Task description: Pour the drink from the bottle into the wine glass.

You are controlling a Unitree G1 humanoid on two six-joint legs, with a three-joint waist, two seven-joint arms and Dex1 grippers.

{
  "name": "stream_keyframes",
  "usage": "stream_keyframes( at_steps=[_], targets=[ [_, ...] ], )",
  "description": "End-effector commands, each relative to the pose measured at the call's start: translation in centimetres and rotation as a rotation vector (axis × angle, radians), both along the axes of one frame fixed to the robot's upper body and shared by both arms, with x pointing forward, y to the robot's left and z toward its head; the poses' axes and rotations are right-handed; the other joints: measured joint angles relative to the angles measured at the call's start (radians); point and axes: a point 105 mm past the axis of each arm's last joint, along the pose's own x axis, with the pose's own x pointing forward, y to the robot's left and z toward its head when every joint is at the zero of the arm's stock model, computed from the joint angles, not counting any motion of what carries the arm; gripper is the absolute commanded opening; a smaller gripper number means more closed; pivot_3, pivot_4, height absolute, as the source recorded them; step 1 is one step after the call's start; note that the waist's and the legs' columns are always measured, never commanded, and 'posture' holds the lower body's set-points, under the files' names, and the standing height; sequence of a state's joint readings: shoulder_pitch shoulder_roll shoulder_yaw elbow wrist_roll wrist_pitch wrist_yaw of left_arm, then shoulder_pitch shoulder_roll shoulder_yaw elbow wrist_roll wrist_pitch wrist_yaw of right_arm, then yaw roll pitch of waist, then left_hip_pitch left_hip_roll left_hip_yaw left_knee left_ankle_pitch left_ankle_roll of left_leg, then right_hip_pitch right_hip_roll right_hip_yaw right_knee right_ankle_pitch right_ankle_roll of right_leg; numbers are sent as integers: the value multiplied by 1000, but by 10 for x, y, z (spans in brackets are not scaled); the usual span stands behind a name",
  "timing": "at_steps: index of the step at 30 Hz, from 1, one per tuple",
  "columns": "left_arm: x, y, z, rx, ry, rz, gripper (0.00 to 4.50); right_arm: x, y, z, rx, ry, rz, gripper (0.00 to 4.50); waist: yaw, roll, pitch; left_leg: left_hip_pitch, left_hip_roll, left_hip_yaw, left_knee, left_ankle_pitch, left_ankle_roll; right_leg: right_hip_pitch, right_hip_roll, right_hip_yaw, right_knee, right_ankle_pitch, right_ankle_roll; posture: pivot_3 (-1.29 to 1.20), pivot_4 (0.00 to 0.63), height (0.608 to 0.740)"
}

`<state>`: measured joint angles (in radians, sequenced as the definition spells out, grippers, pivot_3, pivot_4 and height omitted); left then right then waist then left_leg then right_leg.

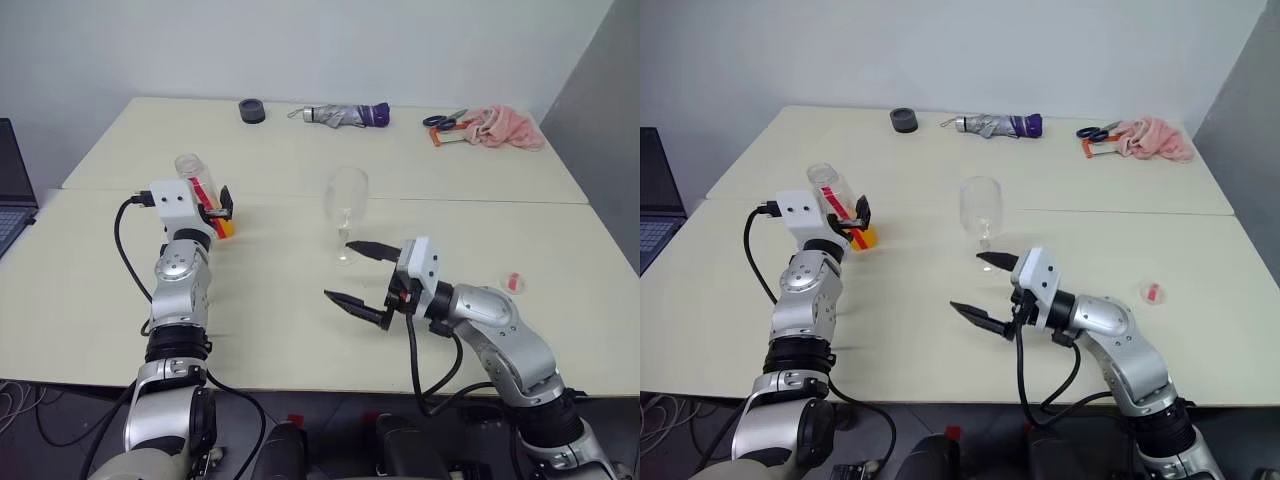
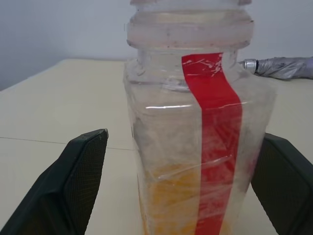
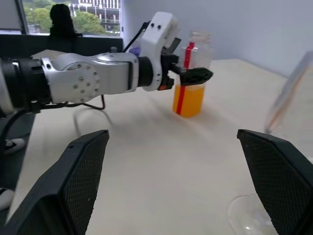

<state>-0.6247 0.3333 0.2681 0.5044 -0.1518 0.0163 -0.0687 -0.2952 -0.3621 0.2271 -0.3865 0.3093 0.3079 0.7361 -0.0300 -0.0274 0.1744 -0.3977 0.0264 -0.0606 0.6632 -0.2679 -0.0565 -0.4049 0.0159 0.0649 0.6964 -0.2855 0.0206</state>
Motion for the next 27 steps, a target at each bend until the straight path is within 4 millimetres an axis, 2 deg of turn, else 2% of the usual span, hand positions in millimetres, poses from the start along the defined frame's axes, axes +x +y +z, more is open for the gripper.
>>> stream_keyframes(
  at_steps=[1, 20, 23, 27],
  targets=[
    [2, -4, 20, 24, -64, -5, 4500, 0, -2, 12, 19, -69, -24, 4485, 0, 0, 0, 0, 0, 0, 0, 0, 0, 0, 0, 0, 0, 0, 0, 0, 150, 740],
    [3, -5, 23, 16, -72, -20, 4500, 0, 3, 13, 19, -87, -30, 4485, 0, 0, 0, 0, 0, 0, 0, 0, 0, 0, 0, 0, 0, 0, 0, 0, 150, 740],
    [3, -7, 25, 14, -87, -34, 3911, -1, 3, 13, 15, -87, -28, 4500, 0, 0, 0, 0, 0, 0, 0, 0, 0, 0, 0, 0, 0, 0, 0, 0, 150, 740],
    [3, -7, 26, 14, -89, -34, 2674, -1, 3, 12, 11, -85, -29, 4500, 0, 0, 0, 0, 0, 0, 0, 0, 0, 0, 0, 0, 0, 0, 0, 0, 150, 740]
  ],
)
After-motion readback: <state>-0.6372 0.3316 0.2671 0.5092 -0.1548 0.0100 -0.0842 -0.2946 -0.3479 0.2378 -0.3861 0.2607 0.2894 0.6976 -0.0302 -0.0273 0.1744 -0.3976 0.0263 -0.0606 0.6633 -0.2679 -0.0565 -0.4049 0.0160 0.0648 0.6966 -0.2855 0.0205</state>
